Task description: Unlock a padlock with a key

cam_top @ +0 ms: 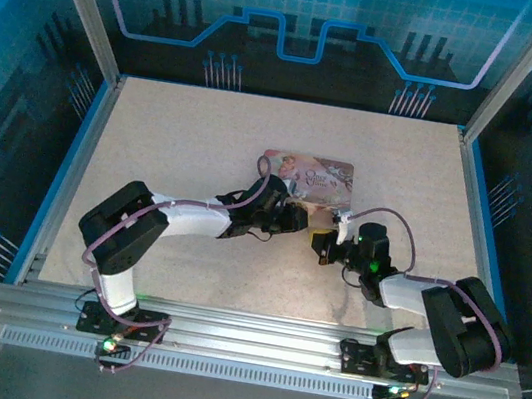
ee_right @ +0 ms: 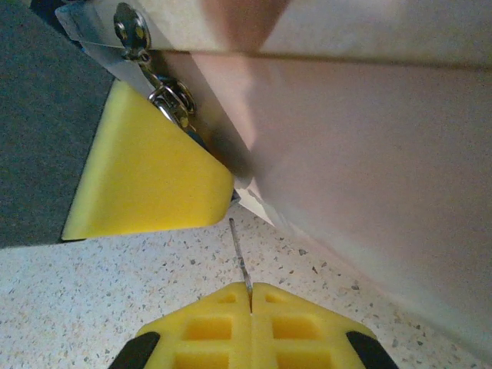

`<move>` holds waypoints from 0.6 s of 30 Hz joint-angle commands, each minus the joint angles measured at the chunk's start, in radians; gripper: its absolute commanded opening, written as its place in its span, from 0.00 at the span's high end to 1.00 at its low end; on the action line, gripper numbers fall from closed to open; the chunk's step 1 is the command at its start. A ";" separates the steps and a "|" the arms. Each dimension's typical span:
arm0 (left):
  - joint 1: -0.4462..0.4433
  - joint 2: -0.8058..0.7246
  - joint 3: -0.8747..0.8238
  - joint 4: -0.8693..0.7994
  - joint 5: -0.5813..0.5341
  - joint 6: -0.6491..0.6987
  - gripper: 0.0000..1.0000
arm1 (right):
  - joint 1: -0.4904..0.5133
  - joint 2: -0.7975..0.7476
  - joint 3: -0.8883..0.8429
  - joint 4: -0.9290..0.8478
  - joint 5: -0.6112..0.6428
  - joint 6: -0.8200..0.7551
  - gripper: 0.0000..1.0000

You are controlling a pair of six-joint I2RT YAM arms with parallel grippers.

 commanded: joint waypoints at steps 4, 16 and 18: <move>0.011 -0.054 0.023 0.051 0.033 -0.028 0.91 | 0.011 -0.009 -0.003 0.023 -0.007 -0.023 0.98; 0.058 -0.079 0.014 0.046 0.131 -0.090 0.92 | 0.009 -0.108 -0.030 -0.019 -0.017 -0.066 0.97; 0.061 -0.079 0.017 0.040 0.147 -0.099 0.92 | 0.009 -0.114 -0.028 -0.027 -0.019 -0.077 0.97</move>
